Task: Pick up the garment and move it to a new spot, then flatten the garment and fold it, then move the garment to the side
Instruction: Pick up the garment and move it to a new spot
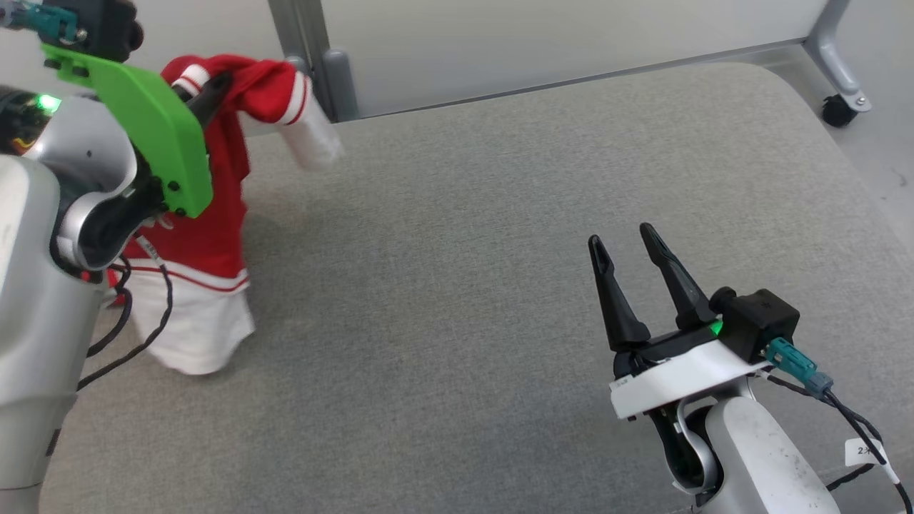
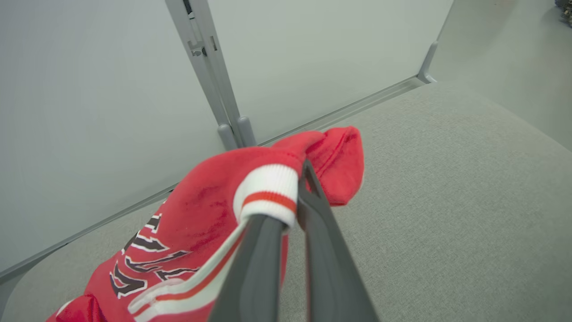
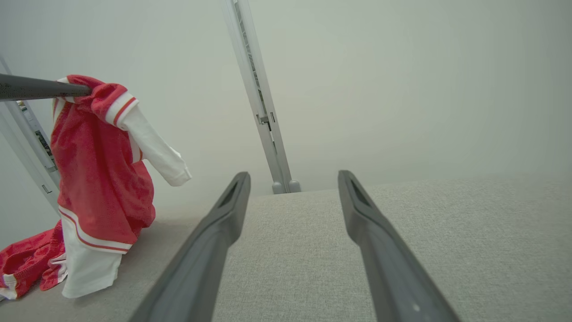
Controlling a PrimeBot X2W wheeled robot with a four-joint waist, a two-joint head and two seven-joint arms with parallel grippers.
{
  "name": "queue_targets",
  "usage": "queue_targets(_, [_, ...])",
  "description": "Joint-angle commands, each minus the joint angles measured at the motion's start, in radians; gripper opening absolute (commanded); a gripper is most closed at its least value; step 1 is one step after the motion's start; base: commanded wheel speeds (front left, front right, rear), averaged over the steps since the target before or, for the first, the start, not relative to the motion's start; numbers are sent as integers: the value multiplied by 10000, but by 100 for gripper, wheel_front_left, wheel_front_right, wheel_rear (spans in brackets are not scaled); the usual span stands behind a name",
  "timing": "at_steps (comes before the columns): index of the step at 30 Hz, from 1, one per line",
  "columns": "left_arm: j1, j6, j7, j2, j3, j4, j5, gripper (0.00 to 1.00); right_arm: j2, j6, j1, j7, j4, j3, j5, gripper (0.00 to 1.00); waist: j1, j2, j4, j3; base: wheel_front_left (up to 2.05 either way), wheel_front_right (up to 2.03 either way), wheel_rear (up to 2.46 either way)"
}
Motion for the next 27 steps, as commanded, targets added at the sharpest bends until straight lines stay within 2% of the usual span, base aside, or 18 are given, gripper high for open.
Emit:
queue_targets(1, [-295,-26,4,-149,-6,-376,-159,0,-5,1,120,-32,-39,-73,28,100,0,0,-550,-328,0,0,0])
queue_targets(4, [-492,69,-142,-691,26,-1162,-379,0,13,1,218,-32,-72,-195,-9,100,0,0,-726,-336,0,0,0])
queue_targets(8, [-259,274,-183,-1144,97,-1980,-845,0,25,1,257,-32,-141,-370,-87,100,0,0,-763,-283,0,0,0])
queue_targets(14, [1604,644,-708,-1125,216,-2410,-1164,0,1,1,365,-30,-25,-374,-206,100,0,0,-552,-113,0,0,0])
queue_targets(16, [2580,756,-1156,-1067,330,-2191,-1270,0,-17,1,350,-30,19,-302,-218,100,0,0,-514,-59,0,0,0])
queue_targets(19, [3871,696,-1814,-758,319,-1557,-1051,0,-26,1,309,-30,79,-208,-189,100,0,0,-472,34,0,0,0])
queue_targets(24, [5145,547,-3246,-588,466,457,-695,0,-162,1,248,-32,217,-69,-106,100,0,0,-340,39,0,0,0])
queue_targets(25, [5231,517,-3527,-611,463,812,-615,5,-175,1,254,-32,255,-49,-103,100,0,0,-316,7,0,0,0])
queue_targets(26, [5283,458,-3894,-716,487,1199,-627,62,-206,1,275,-32,289,-12,-99,100,0,0,-276,-36,0,0,0])
queue_targets(27, [5315,400,-4184,-771,491,1464,-602,100,-233,1,296,-30,316,18,-94,100,0,0,-253,-68,0,0,0])
